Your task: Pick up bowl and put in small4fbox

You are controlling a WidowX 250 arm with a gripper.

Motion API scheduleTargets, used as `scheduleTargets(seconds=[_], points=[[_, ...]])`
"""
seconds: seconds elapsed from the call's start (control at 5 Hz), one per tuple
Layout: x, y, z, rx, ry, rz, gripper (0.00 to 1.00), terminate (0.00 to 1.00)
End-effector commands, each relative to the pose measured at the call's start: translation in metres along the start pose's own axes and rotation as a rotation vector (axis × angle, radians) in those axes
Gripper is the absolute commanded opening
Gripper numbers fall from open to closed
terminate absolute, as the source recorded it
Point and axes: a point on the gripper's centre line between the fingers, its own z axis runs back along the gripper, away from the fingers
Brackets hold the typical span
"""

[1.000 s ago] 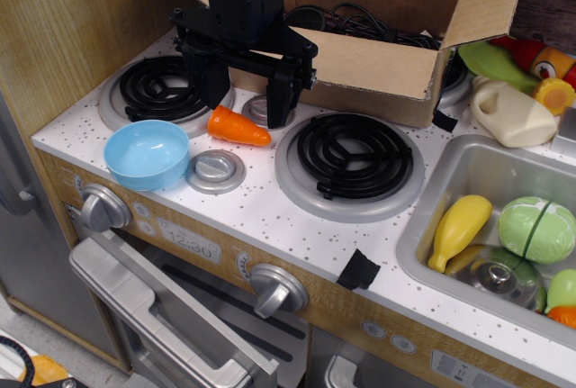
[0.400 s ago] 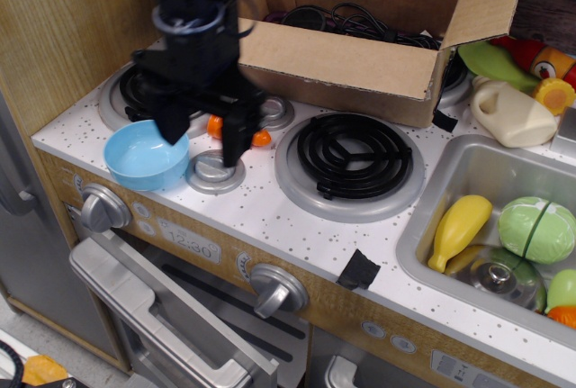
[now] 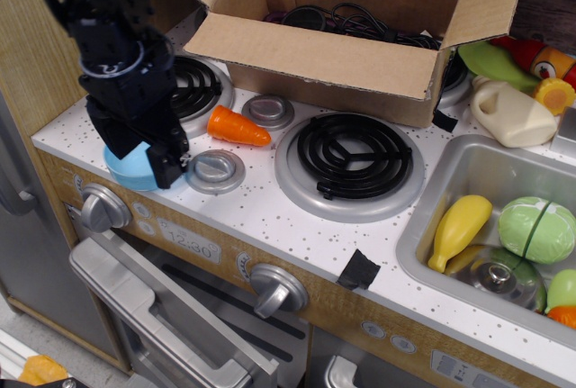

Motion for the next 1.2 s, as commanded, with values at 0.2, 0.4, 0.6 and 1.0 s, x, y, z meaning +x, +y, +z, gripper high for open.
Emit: scheduleTargets(seconds=[0.2, 0.4, 0.6, 1.0], points=[[0.004, 0.022, -0.035, -0.03, -0.082, -0.044, 1.0, 0.0], [0.003, 0.02, -0.047, -0.064, -0.1, -0.022, 1.0, 0.0], [0.009, 0.017, -0.042, -0.071, -0.089, -0.013, 0.0, 0.0], [0.028, 0.001, 0.002, -0.039, -0.075, 0.025, 0.0, 0.0]])
